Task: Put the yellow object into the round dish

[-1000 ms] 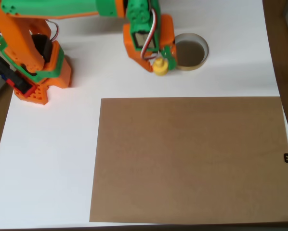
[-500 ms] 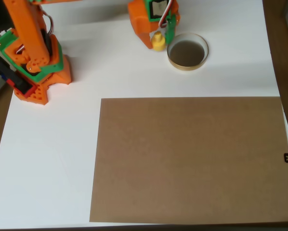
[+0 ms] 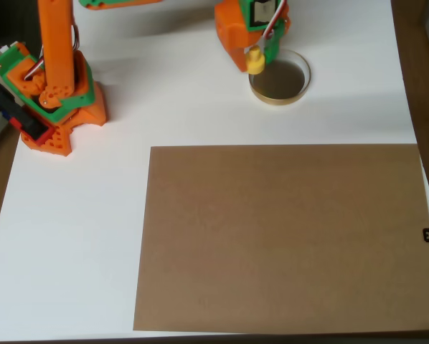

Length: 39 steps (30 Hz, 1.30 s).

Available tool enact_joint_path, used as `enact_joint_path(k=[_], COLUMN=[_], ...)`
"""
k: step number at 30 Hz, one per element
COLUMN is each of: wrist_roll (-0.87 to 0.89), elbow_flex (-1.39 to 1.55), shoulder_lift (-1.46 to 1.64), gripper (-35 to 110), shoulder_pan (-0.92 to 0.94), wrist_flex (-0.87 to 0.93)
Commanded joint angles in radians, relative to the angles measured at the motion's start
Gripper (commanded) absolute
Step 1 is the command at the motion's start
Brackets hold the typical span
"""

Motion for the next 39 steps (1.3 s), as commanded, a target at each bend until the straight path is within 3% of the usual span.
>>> enact_joint_path(k=[1, 21, 33, 39], wrist_roll=[-0.008, 0.011, 0.023, 0.023], elbow_flex=[-0.13, -0.488, -0.526, -0.531], shoulder_lift=[-0.003, -0.284, -0.293, -0.291], gripper=[0, 0, 0, 16], shoulder_pan=[0.011, 0.02, 0.003, -0.003], wrist_flex=[0.031, 0.135, 0.172, 0.178])
